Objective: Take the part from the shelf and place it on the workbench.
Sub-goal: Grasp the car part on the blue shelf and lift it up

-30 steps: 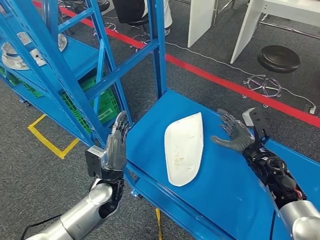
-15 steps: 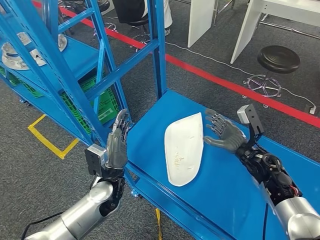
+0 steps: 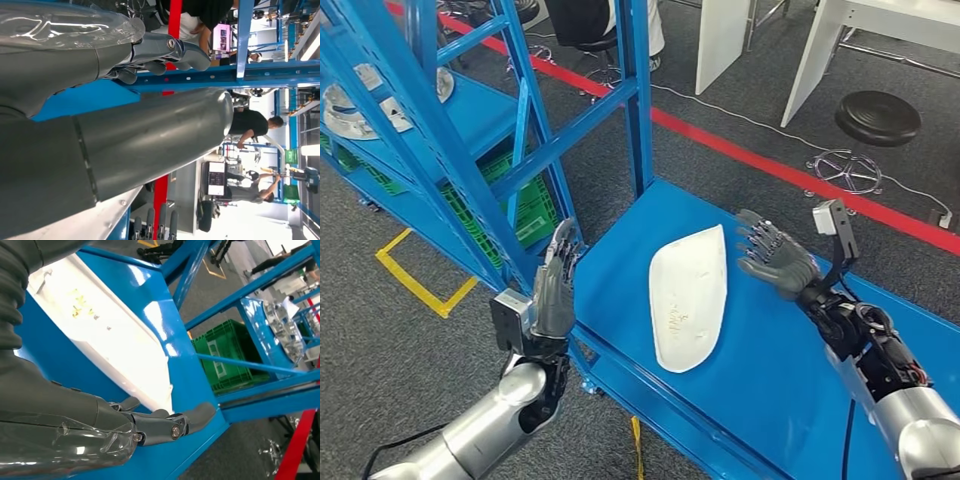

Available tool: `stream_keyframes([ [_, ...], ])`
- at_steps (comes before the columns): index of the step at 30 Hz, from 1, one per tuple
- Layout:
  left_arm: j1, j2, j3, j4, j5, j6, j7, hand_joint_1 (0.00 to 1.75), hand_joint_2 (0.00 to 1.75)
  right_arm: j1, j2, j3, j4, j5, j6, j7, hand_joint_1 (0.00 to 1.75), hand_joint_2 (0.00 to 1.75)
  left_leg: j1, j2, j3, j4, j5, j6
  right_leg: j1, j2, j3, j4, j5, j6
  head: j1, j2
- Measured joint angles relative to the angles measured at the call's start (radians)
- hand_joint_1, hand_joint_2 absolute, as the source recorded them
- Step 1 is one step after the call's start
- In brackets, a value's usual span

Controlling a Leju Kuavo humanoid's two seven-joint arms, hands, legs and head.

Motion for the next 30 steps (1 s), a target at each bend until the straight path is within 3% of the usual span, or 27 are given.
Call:
stream_keyframes([
  [30,-0.012,-0.004,0.0,0.001,0.004,-0.011,0.008,0.0,0.0,0.014,0.063,0.032,0.126,0.035,-0.022,0.092,0.0,1.75,0.0,0.0,0.0,0.0,0.0,0.0,0.0,0.0,0.0,0.0,0.0,0.0,0.0,0.0],
])
